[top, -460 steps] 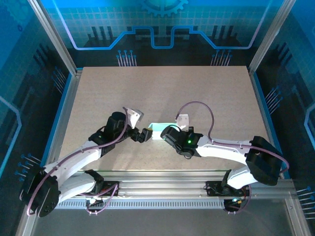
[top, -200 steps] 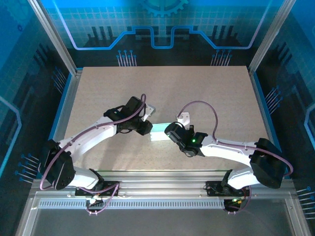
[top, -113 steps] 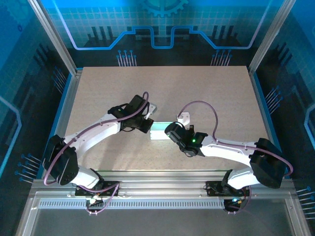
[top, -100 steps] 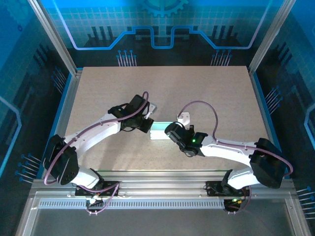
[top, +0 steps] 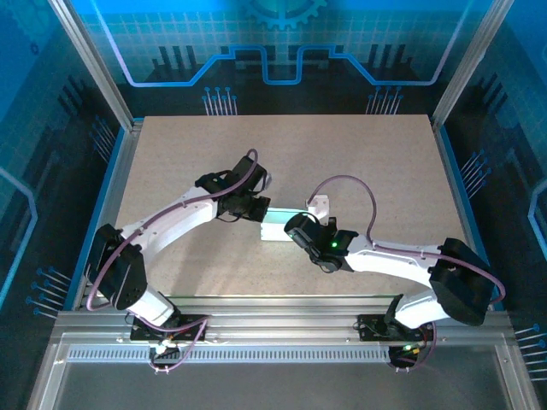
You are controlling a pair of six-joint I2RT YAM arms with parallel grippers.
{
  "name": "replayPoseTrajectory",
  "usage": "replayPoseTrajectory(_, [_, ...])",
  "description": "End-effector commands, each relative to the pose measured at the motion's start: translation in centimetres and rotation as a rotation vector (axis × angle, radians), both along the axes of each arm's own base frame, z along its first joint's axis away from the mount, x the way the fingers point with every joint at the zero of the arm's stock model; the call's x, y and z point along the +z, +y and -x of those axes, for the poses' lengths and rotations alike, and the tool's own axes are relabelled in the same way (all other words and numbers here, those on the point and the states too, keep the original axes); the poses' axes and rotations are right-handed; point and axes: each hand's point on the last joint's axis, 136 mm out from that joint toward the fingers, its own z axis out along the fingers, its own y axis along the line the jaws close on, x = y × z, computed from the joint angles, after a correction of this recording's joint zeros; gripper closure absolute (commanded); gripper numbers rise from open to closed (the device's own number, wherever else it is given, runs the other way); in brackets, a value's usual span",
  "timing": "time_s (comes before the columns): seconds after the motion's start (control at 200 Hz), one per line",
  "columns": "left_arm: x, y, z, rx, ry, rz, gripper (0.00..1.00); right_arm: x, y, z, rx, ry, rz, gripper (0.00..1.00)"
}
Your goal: Fold the paper box
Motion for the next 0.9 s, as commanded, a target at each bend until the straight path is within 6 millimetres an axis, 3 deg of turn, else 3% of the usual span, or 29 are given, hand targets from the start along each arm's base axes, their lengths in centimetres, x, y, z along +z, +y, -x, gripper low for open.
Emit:
replayPoseTrajectory(0.0, [0.7, -0.7, -0.1, 0.106, 0.008, 0.077, 1.00, -3.3, -0.1, 1.7, 0.046, 0.118, 0.064, 1.00])
replayPoseTrajectory(0.425, [1.0, -1.9, -1.2, 0.236, 0.098, 0.223, 1.00, -3.1, 0.2, 1.5, 0.045, 0.116, 0.062, 1.00])
replayPoseTrajectory(0.7, [1.1, -1.0, -1.7, 0.268, 0.154, 0.262, 1.00, -3.3, 0.3, 1.6, 0.046, 0.120, 0.061, 1.00])
replayPoseTrajectory(0.896, [0.8, -0.8, -1.3, 0.199, 0.081, 0.237, 1.00, -3.5, 0.3, 1.6, 0.045, 0.124, 0.058, 1.00])
